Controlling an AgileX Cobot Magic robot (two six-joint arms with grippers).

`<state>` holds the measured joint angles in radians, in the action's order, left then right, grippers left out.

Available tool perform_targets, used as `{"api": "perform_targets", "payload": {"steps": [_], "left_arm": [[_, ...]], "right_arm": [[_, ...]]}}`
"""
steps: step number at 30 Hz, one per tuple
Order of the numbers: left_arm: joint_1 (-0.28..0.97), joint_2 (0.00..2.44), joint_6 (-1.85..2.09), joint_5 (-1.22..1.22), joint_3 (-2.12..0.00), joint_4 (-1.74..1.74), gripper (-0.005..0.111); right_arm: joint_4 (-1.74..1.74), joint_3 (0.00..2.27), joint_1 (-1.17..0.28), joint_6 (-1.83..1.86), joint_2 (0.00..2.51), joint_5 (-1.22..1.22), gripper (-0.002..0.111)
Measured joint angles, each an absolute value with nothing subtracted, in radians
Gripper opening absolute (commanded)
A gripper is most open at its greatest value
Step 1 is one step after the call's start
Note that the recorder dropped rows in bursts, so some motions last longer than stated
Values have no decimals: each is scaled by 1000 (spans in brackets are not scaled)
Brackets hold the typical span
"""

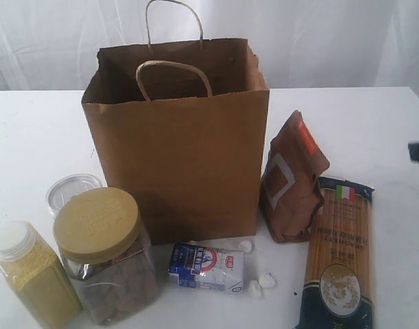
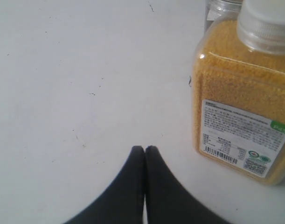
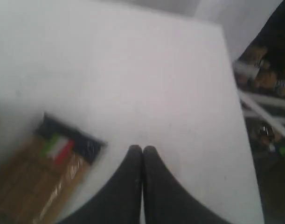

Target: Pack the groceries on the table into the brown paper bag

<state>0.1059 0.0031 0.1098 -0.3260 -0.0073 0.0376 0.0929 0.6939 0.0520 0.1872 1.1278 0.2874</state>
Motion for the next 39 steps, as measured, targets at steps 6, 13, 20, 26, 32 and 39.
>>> {"api": "perform_targets", "payload": {"steps": [6,13,20,26,32,39], "left_arm": [[106,3,110,-326,-7,38,0],[106,3,111,-326,-7,38,0],[106,3,111,-326,-7,38,0],[106,3,111,-326,-7,38,0],[106,3,111,-326,-7,38,0],[106,3,111,-326,-7,38,0]], "right_arm": [[88,696,52,273,1206,502,0],[-78,764,52,296,1164,853,0],[-357,820,52,438,1114,1055,0],[-508,824,-6,488,1109,1179,0],[-448,824,-198,483,1109,1213,0],[-377,824,-374,429,1136,1216,0]]}}
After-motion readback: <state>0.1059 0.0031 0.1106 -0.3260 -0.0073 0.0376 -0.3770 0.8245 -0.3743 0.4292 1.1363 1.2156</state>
